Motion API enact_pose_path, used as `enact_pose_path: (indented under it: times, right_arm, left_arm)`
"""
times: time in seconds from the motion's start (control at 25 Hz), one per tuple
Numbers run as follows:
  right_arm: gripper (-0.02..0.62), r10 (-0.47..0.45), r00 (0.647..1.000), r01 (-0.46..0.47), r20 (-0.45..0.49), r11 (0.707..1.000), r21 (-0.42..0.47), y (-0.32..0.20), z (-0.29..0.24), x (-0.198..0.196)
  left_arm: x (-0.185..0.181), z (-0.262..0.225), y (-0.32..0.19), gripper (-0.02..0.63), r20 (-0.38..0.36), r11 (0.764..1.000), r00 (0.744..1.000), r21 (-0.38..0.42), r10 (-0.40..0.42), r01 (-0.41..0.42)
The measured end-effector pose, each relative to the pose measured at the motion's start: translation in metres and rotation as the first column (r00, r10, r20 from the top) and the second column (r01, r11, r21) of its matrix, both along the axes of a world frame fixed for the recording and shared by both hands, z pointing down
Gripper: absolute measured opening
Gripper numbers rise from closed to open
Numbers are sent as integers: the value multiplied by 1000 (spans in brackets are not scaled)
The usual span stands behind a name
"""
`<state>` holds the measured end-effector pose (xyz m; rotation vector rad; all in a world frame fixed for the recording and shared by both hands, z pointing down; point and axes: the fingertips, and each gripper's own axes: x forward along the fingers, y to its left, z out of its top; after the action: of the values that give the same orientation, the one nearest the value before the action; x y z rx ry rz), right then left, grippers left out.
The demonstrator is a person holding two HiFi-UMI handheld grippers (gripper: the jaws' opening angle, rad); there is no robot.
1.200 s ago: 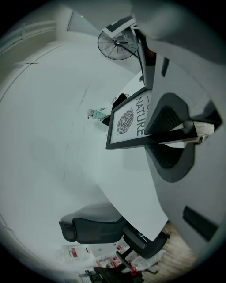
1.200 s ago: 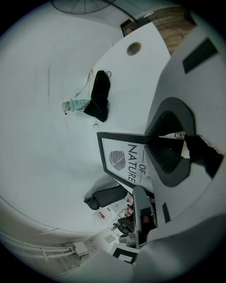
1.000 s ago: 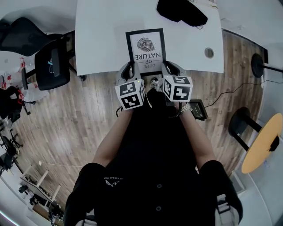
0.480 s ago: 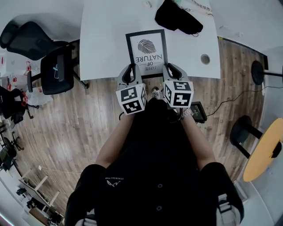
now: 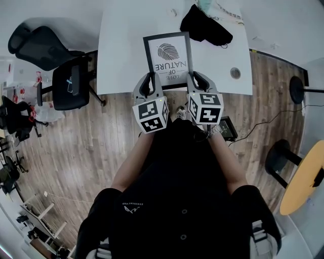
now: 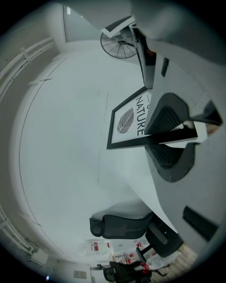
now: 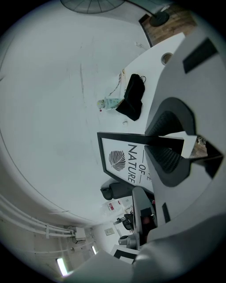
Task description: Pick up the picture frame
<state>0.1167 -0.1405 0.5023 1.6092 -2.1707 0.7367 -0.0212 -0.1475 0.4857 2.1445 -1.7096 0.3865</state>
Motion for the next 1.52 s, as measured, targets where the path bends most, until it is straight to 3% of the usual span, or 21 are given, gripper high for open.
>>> enact_pose_path:
  times: [0.68,1.32,1.52]
  right_arm:
    - [66,-6,1000,10,-24,983,183,-8,-70,0]
    - [66,-2,1000,9,-19,937,350,-12,-136,-1]
    - [66,-16,1000,22,-18,923,385,-24,-181,1]
  left_arm:
    - [0,-69,-4,72,1,985,1000,174,3,-3]
    - [0,-137,-5,72,15,937,1000,350,3,-8]
    - [2,-182,-15,72,9,921,1000,389,-1,-2]
